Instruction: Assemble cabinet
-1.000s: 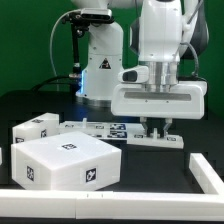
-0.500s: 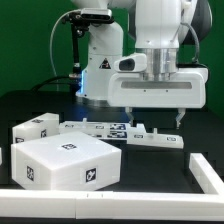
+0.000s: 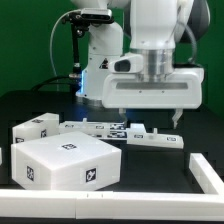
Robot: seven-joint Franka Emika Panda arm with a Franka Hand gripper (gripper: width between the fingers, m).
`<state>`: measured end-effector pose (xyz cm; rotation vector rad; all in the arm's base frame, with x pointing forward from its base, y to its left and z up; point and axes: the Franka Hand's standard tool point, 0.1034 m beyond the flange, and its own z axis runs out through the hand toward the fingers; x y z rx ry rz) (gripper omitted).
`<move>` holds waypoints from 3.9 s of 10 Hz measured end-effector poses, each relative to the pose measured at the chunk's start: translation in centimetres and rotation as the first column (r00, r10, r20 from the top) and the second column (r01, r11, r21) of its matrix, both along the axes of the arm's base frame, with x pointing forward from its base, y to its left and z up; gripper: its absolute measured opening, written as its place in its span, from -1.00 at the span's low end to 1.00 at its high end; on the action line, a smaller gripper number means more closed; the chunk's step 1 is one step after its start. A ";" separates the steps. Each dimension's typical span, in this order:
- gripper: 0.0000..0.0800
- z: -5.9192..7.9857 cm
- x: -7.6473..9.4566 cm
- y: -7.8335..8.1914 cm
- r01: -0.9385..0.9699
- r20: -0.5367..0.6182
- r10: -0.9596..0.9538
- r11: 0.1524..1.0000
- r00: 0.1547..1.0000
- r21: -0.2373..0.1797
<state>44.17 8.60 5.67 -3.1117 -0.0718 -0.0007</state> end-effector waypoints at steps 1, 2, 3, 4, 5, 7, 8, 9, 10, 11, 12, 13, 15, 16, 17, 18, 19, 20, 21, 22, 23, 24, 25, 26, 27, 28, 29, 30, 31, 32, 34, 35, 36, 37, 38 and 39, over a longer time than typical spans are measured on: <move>0.99 0.5 0.7 0.8 -0.091 0.014 0.091 0.996 0.996 -0.013; 0.99 0.1 0.3 0.4 -0.154 0.012 0.154 0.988 0.988 -0.016; 0.99 0.1 0.4 0.3 -0.217 0.013 0.217 0.976 0.976 -0.018; 0.99 0.1 0.4 0.3 -0.278 0.014 0.279 0.960 0.960 -0.018; 0.99 0.1 0.4 0.2 -0.317 0.013 0.317 0.948 0.948 -0.019; 0.99 0.8 2.0 -1.1 -0.649 0.012 0.650 0.759 0.759 -0.062; 0.99 1.1 2.5 -0.6 -0.755 0.012 0.759 0.649 0.651 -0.088; 0.99 1.1 2.4 -0.2 -0.779 0.009 0.782 0.621 0.623 -0.089; 0.99 1.0 2.4 -0.5 -0.822 0.002 0.825 0.563 0.565 -0.090; 0.99 1.0 2.4 -0.7 -0.851 -0.004 0.855 0.517 0.519 -0.090; 0.99 0.7 2.7 -1.3 -0.920 -0.016 0.924 0.377 0.381 -0.109; 0.99 0.1 3.2 -2.3 -0.965 -0.037 0.972 0.223 0.230 -0.136; 0.99 0.8 4.7 -2.6 -0.980 -0.082 0.994 -0.089 -0.075 -0.179; 0.99 0.6 4.5 -2.4 -0.975 -0.088 0.989 -0.131 -0.116 -0.182; 0.99 0.6 4.5 -2.6 -0.963 -0.104 0.976 -0.208 -0.192 -0.172; 0.99 0.6 4.5 -2.8 -0.953 -0.113 0.965 -0.253 -0.236 -0.167; 0.99 0.4 4.6 -3.1 -0.924 -0.128 0.937 -0.344 -0.325 -0.170; 0.99 -0.3 4.9 -4.7 -0.858 -0.155 0.876 -0.479 -0.456 -0.184; 0.99 -1.0 5.1 -6.4 -0.812 -0.174 0.830 -0.555 -0.529 -0.179; 0.99 -1.6 5.3 -7.6 -0.790 -0.183 0.807 -0.589 -0.562 -0.170; 0.99 -2.1 5.3 -7.9 -0.805 -0.178 0.821 -0.569 -0.543 -0.167; 0.99 -2.0 5.3 -7.8 -0.804 -0.178 0.820 -0.570 -0.544 -0.168; 0.99 -2.1 5.3 -7.8 -0.808 -0.177 0.824 -0.565 -0.539 -0.169; 0.99 -2.1 5.6 -6.3 -0.821 -0.165 0.856 -0.517 -0.491 -0.243; 0.99 -3.1 5.7 -4.7 -0.800 -0.162 0.860 -0.509 -0.484 -0.318; 0.99 -3.8 5.9 -4.1 -0.777 -0.191 0.859 -0.511 -0.475 -0.366; 0.99 -4.2 5.8 -4.2 -0.822 -0.214 0.887 -0.460 -0.409 -0.335; 0.99 -4.2 5.5 -2.7 -0.847 -0.225 0.905 -0.418 -0.360 -0.328; 0.99 -4.3 5.6 -1.6 -0.827 -0.260 0.894 -0.440 -0.365 -0.350; 0.99 -4.3 5.6 -1.8 -0.830 -0.302 0.890 -0.436 -0.341 -0.349; 0.99 -3.2 5.8 -4.1 -0.822 -0.375 0.867 -0.459 -0.329 -0.338; 0.99 -2.7 5.8 -4.9 -0.852 -0.374 0.881 -0.415 -0.289 -0.319; 0.99 -2.0 6.0 -4.2 -0.862 -0.362 0.892 -0.393 -0.272 -0.321; 0.99 -2.2 5.9 -4.3 -0.855 -0.364 0.889 -0.401 -0.277 -0.328; 0.99 -2.4 5.8 -4.5 -0.858 -0.368 0.887 -0.401 -0.277 -0.321; 0.99 -2.4 5.9 -4.8 -0.854 -0.370 0.887 -0.403 -0.276 -0.329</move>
Offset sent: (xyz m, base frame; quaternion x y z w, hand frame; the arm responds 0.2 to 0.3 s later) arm 0.0000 0.0000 0.0000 0.0000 0.0000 -0.1938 0.9810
